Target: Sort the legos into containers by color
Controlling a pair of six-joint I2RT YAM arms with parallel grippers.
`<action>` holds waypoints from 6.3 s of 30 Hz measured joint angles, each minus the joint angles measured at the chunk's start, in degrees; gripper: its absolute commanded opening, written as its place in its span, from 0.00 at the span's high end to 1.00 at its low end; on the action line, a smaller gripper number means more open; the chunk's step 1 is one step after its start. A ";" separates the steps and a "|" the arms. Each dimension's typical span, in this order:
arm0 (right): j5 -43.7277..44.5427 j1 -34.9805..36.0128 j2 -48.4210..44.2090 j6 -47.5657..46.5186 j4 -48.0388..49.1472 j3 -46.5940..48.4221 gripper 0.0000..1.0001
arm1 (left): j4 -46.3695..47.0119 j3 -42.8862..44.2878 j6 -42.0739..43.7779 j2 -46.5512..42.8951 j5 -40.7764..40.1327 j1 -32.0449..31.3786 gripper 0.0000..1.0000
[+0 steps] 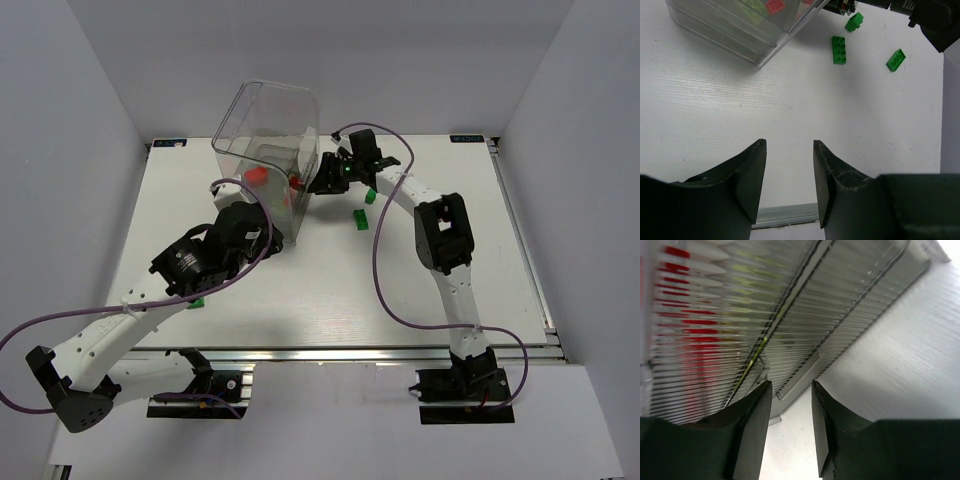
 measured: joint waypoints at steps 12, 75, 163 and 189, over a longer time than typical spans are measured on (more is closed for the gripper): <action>-2.89 -0.39 1.79 2.45 2.67 -0.72 0.53 | -0.74 0.00 -0.94 0.00 -0.20 0.02 0.47; -22.01 -4.04 7.04 24.85 43.45 -16.13 1.00 | -0.81 -4.26 -4.50 -0.52 0.28 0.00 0.46; -23.87 -26.08 -36.48 -54.21 -10.71 -32.04 0.20 | 1.22 -29.49 -25.22 17.92 9.16 51.04 0.54; -23.08 -26.64 -34.97 -56.87 -14.99 -28.22 1.00 | 19.10 -25.22 2.82 -10.19 47.23 39.32 1.00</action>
